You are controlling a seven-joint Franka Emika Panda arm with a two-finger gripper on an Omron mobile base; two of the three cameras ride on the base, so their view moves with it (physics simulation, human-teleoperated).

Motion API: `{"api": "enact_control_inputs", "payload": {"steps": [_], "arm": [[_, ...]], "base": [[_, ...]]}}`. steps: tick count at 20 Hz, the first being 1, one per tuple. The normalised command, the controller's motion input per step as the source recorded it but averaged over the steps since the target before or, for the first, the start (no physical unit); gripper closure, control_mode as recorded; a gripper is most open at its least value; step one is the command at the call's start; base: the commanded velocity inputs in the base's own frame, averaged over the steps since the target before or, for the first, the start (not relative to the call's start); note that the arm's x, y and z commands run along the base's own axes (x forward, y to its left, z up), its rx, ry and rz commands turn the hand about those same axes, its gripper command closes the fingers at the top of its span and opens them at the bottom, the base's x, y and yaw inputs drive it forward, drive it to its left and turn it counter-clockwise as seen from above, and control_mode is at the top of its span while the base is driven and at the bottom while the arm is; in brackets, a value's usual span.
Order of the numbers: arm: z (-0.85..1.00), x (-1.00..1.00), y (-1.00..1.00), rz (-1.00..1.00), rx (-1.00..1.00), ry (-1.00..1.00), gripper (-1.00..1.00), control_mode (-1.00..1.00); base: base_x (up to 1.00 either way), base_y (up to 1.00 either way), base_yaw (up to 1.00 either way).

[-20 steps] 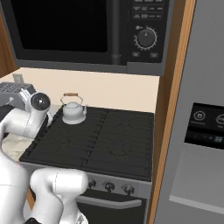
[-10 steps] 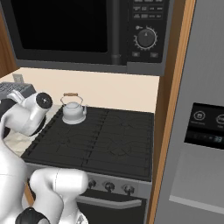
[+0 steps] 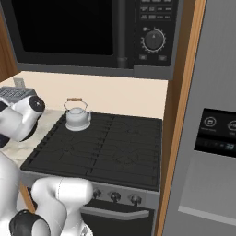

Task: Pick the kettle from the cabinet and place it on a stove burner. Then pick the pot from the counter and place it on another stove burner. Finally, turn both burners on.

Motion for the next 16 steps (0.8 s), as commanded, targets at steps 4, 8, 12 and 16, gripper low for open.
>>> {"api": "enact_control_inputs", "payload": {"steps": [4,8,12,16], "arm": [[-0.01,-0.24,0.38,0.13,0.00,0.01,-1.00,-1.00],[-0.13,-0.03,0.14,0.05,-0.01,0.03,-1.00,-1.00],[-0.20,0.00,0.07,0.00,-0.05,0.00,-1.00,-1.00],[-0.18,0.00,0.18,0.00,-0.05,0.01,-1.00,-1.00]], "base": [[0.00,0.00,0.00],[0.00,0.00,0.00],[0.00,0.00,0.00],[0.00,0.00,0.00]]}}
